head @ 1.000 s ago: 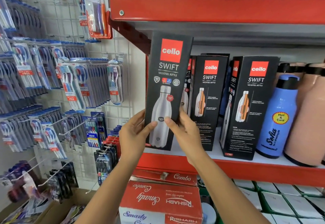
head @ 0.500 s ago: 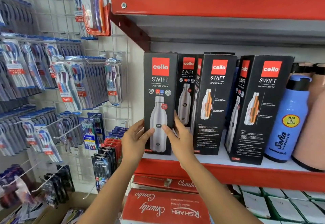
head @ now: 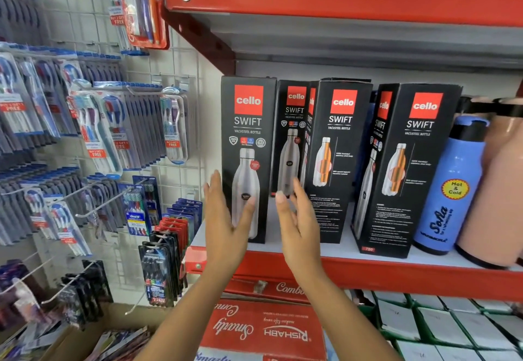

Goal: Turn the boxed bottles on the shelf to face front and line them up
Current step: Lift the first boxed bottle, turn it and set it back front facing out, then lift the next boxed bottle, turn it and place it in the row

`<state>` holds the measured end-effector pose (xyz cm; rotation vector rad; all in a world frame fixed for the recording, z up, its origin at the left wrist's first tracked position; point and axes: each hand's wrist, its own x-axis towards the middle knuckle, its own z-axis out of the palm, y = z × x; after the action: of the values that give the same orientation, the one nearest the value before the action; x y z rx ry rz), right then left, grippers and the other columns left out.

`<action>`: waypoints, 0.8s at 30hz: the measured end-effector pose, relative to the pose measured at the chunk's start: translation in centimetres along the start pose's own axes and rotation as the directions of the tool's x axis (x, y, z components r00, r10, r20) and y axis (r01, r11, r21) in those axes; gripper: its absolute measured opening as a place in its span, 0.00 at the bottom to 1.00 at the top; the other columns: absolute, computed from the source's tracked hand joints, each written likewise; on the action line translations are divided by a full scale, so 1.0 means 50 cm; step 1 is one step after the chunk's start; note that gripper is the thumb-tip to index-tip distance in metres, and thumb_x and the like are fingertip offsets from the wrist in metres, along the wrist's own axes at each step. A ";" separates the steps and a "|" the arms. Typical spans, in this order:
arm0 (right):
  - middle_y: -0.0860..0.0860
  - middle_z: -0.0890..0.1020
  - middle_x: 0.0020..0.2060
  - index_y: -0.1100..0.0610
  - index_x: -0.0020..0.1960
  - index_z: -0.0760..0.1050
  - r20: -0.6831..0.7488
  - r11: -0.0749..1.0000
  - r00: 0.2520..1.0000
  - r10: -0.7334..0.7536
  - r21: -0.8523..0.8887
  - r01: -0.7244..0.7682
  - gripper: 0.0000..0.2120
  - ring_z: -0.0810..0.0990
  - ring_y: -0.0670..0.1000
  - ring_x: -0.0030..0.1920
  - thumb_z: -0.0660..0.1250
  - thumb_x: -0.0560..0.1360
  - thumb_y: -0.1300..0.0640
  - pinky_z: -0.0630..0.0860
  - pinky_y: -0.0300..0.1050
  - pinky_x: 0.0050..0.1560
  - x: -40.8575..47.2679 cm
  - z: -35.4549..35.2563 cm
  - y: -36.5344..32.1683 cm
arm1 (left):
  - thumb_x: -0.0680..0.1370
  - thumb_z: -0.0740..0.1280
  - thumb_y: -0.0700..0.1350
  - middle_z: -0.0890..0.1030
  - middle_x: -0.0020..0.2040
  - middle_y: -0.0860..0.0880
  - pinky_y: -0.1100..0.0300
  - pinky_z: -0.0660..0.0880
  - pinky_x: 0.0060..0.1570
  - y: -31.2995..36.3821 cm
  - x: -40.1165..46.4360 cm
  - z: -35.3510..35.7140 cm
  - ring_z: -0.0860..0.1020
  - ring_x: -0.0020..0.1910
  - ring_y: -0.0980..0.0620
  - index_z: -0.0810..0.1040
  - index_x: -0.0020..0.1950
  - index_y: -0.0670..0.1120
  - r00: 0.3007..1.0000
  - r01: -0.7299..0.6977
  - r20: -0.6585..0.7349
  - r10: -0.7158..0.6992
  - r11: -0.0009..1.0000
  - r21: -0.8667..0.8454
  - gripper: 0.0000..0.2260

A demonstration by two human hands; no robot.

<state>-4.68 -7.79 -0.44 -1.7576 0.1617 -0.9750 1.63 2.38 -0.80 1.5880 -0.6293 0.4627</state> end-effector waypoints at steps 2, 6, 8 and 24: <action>0.37 0.66 0.73 0.48 0.78 0.60 -0.072 0.999 0.996 -0.046 0.005 0.047 0.27 0.65 0.41 0.76 0.60 0.81 0.45 0.64 0.50 0.77 -0.017 -0.031 0.002 | 0.78 0.61 0.54 0.45 0.77 0.60 0.58 0.44 0.74 0.011 -0.020 0.020 0.39 0.76 0.60 0.44 0.75 0.58 0.995 -0.097 0.016 0.096 0.994 0.045 0.32; 0.34 0.67 0.70 0.43 0.76 0.62 -0.195 0.997 0.978 -0.078 -0.039 0.071 0.24 0.65 0.38 0.74 0.57 0.80 0.44 0.64 0.47 0.76 -0.031 -0.098 0.015 | 0.79 0.60 0.52 0.48 0.78 0.57 0.61 0.46 0.75 0.034 -0.061 0.075 0.43 0.76 0.60 0.47 0.77 0.52 0.978 -0.196 0.076 0.192 0.979 0.049 0.31; 0.35 0.65 0.72 0.45 0.77 0.61 -0.215 0.999 0.976 -0.027 -0.026 0.022 0.25 0.63 0.37 0.74 0.57 0.81 0.43 0.62 0.48 0.77 -0.027 -0.127 0.022 | 0.79 0.60 0.51 0.51 0.78 0.59 0.63 0.50 0.74 0.047 -0.075 0.105 0.47 0.76 0.63 0.48 0.76 0.54 0.978 -0.136 0.152 0.145 0.988 -0.067 0.30; 0.44 0.60 0.79 0.47 0.81 0.53 0.035 0.943 0.943 0.330 0.019 -0.331 0.28 0.60 0.46 0.78 0.56 0.83 0.45 0.58 0.41 0.72 0.044 -0.194 0.024 | 0.79 0.56 0.56 0.60 0.75 0.58 0.66 0.58 0.66 0.068 -0.036 0.196 0.59 0.71 0.64 0.56 0.75 0.55 0.895 0.296 0.405 -0.184 0.926 -0.234 0.25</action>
<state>-9.39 -16.56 0.66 -1.6549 0.4104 -0.7014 -2.57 -7.25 -0.47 1.4544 -0.7376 -0.1291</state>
